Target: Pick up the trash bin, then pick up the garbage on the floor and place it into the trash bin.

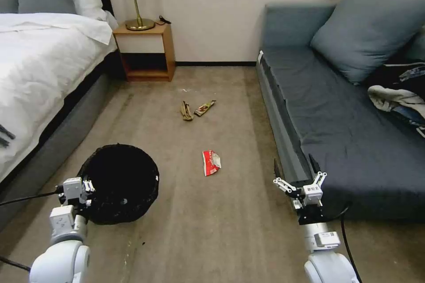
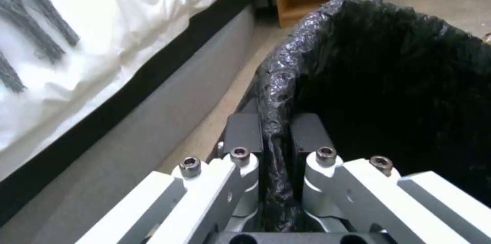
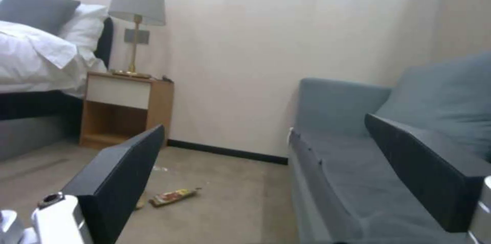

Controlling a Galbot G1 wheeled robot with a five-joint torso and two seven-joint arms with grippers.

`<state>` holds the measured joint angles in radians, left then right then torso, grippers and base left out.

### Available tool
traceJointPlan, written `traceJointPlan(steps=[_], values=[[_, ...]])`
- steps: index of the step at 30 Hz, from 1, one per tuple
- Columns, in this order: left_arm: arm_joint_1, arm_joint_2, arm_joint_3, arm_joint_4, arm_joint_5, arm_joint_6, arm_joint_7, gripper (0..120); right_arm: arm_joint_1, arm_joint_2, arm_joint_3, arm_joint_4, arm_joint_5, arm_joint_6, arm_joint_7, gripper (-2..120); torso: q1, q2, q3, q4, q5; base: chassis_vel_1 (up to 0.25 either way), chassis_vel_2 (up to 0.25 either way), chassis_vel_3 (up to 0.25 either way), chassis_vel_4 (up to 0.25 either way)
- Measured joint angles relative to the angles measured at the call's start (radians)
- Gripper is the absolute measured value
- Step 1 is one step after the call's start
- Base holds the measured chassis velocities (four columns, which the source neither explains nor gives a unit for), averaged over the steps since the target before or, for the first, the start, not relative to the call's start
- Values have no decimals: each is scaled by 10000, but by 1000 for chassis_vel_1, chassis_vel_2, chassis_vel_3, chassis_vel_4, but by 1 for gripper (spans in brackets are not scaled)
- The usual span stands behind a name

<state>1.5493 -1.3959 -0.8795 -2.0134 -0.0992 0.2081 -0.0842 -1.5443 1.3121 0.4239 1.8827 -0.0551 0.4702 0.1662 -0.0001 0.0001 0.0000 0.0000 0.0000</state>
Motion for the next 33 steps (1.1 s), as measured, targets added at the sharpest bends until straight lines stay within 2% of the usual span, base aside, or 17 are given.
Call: traceJointPlan(steps=[33], values=[[-34, 39, -57, 52, -52, -82, 37, 7, 350, 59, -210, -250, 183, 10, -343, 100, 1, -2, 1, 0, -1, -76, 78, 74, -75]])
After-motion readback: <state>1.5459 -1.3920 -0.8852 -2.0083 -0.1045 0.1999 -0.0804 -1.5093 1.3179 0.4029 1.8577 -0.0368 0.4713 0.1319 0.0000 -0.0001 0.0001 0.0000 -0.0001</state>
